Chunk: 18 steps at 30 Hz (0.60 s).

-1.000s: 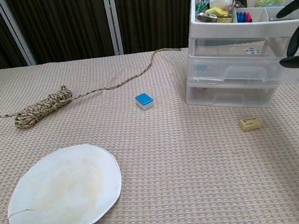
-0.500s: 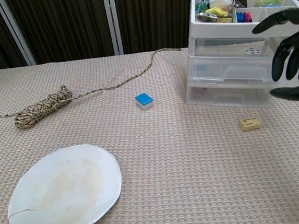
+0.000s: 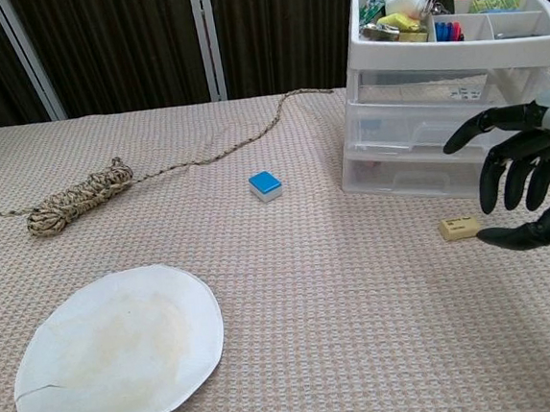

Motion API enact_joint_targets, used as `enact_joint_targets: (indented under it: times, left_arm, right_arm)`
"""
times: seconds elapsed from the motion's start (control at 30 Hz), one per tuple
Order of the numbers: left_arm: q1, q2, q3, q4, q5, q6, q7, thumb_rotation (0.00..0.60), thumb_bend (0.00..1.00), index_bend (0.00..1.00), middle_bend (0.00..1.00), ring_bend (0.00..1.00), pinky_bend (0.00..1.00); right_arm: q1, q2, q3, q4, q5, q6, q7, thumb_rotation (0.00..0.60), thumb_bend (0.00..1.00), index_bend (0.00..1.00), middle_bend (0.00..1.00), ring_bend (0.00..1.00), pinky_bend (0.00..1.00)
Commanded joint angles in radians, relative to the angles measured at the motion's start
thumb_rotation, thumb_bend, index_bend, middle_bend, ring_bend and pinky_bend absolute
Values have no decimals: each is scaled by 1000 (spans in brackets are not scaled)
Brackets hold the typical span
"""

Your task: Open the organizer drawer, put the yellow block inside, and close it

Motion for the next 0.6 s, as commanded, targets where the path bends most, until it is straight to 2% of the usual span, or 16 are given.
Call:
enact_joint_targets:
  times: [0.03,0.37,0.6]
  left_arm:
    - [0,0,0,0,0,0,0,600,207,18,0,0,0]
    - [0,-1,-1,-2,-4,-2,4,600,208,18,0,0,0]
    - [-1,1,-1,-4,-6,-5,0,600,208,18,0,0,0]
  right_arm:
    - [8,-17,28,34,51,-27,13,600,152,234,478,446,423]
    - [46,-54,105,129,180,-87,13,600,153,254,479,446,422]
    - [61,-74,126,189,229,-107,8,600,152,267,478,447,422]
